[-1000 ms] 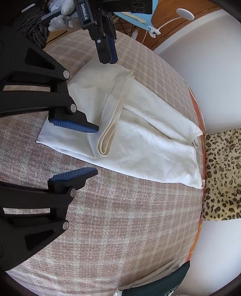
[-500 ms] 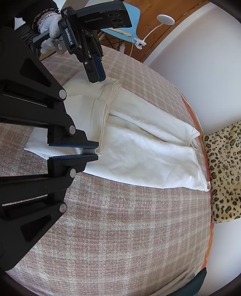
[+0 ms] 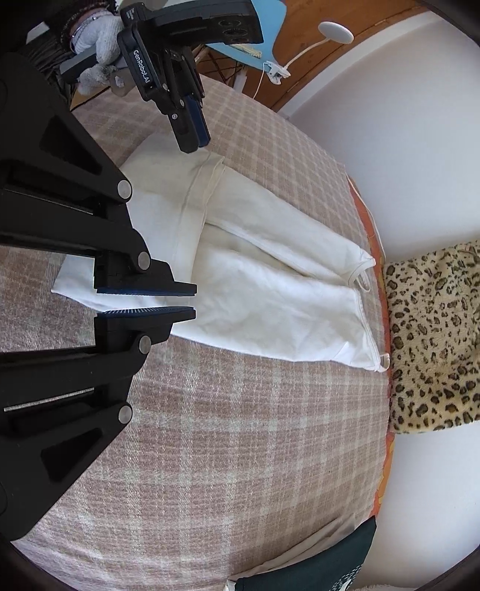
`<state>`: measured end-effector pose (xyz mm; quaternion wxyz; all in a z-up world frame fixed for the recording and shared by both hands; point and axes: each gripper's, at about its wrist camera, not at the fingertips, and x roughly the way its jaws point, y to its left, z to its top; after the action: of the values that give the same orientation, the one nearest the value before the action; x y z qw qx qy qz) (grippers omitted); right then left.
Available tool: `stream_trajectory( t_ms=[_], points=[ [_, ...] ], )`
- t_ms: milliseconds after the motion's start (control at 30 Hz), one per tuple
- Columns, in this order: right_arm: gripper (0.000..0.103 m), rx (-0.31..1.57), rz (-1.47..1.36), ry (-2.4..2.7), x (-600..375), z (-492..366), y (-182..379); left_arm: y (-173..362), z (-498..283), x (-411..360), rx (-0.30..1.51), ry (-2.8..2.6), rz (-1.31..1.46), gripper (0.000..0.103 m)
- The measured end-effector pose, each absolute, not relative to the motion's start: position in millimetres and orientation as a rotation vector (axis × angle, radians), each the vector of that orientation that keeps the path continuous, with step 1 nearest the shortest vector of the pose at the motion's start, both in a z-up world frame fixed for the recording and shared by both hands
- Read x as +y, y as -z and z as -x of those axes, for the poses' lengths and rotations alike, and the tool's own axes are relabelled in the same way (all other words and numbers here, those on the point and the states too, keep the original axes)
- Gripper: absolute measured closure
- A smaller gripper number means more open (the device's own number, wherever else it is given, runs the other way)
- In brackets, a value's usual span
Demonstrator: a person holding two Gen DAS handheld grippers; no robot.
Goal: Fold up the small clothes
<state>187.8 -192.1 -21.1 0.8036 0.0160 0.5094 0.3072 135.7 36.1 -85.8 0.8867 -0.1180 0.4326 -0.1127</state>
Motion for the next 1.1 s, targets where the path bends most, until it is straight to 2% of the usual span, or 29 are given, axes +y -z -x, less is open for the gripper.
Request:
stream_trajectory(
  t_ms=[133,333,367,400,700,900,1100],
  points=[
    [0.096,1.084,0.017,-0.782,-163,-168,22,81,-135,19,0.875,0.279,0.202,0.077],
    [0.096,1.144,0.157,-0.689,-142,-174,57,110,-146,14,0.971,0.180,0.082,0.077],
    [0.103,1.142,0.136,-0.684,-147,-178,58,114,-147,19,0.975,0.176,0.090,0.077],
    [0.103,1.157,0.119,-0.684,-150,-183,58,113,-146,22,0.960,0.175,0.096,0.077],
    [0.099,1.116,0.060,-0.737,-165,-162,32,92,-132,17,0.879,0.190,0.096,0.077],
    [0.098,1.126,0.161,-0.723,-162,-144,47,93,-131,-7,0.896,0.246,0.071,0.077],
    [0.098,1.156,0.102,-0.719,-178,-149,50,95,-134,-26,0.885,0.258,-0.019,0.077]
  ],
)
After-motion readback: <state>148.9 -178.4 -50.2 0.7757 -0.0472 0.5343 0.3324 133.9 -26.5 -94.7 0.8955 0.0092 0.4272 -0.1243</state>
